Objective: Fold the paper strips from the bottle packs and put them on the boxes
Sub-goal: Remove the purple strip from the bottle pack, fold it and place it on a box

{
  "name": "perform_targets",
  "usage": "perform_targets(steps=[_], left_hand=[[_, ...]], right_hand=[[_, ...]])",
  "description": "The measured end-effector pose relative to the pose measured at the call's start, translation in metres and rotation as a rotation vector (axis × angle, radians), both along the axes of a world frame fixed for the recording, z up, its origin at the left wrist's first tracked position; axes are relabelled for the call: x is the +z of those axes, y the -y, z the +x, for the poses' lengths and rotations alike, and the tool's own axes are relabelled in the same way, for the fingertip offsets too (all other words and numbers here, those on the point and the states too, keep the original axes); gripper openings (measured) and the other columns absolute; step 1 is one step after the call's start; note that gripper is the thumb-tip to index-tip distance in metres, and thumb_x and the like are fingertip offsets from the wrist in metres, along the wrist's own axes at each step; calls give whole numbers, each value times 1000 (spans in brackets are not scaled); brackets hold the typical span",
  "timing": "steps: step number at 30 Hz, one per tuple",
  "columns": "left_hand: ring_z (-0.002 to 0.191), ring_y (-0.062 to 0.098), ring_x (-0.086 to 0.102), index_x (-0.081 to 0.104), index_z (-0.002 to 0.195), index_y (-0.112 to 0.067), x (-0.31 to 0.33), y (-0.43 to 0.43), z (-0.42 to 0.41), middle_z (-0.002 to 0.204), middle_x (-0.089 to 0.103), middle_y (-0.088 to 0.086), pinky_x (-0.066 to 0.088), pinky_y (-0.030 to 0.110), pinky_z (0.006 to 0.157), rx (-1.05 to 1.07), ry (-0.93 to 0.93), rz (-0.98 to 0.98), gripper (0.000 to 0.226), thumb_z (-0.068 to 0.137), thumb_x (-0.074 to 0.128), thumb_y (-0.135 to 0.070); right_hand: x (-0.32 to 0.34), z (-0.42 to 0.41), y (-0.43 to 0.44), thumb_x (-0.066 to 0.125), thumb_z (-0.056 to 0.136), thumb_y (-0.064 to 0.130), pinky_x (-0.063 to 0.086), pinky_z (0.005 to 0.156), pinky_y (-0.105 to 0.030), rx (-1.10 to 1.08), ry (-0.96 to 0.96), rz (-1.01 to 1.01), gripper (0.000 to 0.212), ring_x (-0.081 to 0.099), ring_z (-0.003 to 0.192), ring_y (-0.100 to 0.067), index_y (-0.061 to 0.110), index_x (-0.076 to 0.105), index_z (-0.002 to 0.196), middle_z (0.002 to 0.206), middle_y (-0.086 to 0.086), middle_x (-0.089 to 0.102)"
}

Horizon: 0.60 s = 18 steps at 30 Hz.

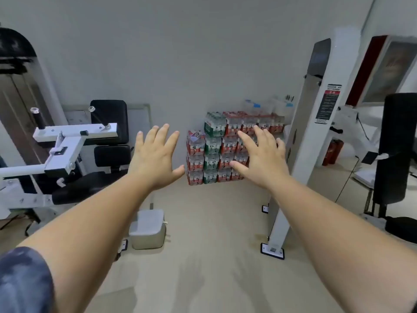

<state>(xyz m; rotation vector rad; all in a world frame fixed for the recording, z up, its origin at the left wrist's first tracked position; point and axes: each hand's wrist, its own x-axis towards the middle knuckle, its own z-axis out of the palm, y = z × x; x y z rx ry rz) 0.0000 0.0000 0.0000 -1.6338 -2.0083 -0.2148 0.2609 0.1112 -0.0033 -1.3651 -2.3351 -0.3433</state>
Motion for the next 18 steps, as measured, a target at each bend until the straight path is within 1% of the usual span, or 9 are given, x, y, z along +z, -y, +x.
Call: perform_targets(steps=[4,7,9,12,14,18], left_hand=[[150,32,19,17,155,-24,-10,-85,-16,163,20,10,18,57,120,26,14,-28,91,81,45,-69],[145,32,28,22,153,-25,-16,-155,-28,160,27,11,26,55,117,29,6,-93,87,81,47,-67],[140,32,34,25,151,-25,-16,-199,-36,157,32,10,32,52,113,41,-16,-123,85,80,48,-66],[129,31,44,33,146,-23,-19,-264,-50,145,44,8,41,49,103,81,50,-123,80,77,50,-62],[122,31,47,37,141,-23,-25,-305,-60,138,48,6,43,47,98,89,97,-131,76,76,50,-59],[120,30,48,39,139,-23,-37,-389,-92,134,51,5,44,45,95,78,103,-176,72,78,52,-57]], right_hand=[[-12,-16,-89,44,89,72,16,122,-59,-7,17,-55,79,16,155,-32,38,20,156,168,-9,15],[-13,-26,-165,47,90,69,28,116,-57,21,6,-100,73,32,147,-31,32,34,152,162,-6,32],[-9,-33,-215,47,91,68,34,113,-56,31,15,-118,70,39,142,-30,29,41,149,157,-5,40],[-10,-50,-284,48,91,67,37,111,-55,47,39,-127,67,42,139,-30,28,44,146,153,-5,44],[-16,-67,-324,49,91,66,38,109,-54,63,57,-146,66,43,137,-30,28,45,145,151,-5,45],[-33,-109,-398,50,91,65,38,108,-53,85,79,-203,65,44,135,-30,28,45,144,148,-3,46]])
